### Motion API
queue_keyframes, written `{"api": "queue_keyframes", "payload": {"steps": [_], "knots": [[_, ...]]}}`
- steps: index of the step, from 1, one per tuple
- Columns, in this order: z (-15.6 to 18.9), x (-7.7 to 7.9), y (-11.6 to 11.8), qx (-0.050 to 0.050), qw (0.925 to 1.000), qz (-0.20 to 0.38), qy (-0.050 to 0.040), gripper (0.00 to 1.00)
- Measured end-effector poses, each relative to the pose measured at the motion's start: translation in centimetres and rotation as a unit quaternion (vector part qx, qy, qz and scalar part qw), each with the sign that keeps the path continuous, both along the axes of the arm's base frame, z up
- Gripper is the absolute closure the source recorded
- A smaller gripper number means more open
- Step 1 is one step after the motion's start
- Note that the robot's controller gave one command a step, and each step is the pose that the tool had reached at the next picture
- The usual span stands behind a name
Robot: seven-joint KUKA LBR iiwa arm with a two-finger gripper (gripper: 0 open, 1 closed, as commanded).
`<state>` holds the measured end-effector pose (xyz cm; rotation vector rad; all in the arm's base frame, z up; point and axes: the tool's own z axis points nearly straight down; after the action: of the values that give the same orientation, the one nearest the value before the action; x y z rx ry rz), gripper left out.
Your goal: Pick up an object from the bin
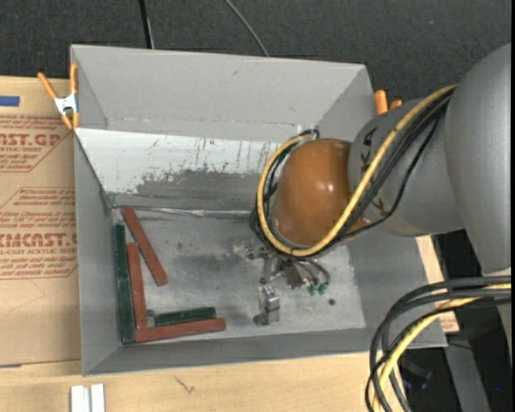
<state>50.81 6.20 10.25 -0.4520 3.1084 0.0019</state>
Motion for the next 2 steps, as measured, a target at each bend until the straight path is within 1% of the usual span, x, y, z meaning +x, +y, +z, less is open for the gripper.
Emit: {"api": "queue_keyframes", "payload": {"steps": [1, 2], "knots": [[-2.1, 1.3, 0.7, 0.001, 1.0, 0.0, -0.0004, 0.0], [-1.7, 0.5, 2.2, 0.0, 0.998, -0.063, 0.0008, 0.0]]}}
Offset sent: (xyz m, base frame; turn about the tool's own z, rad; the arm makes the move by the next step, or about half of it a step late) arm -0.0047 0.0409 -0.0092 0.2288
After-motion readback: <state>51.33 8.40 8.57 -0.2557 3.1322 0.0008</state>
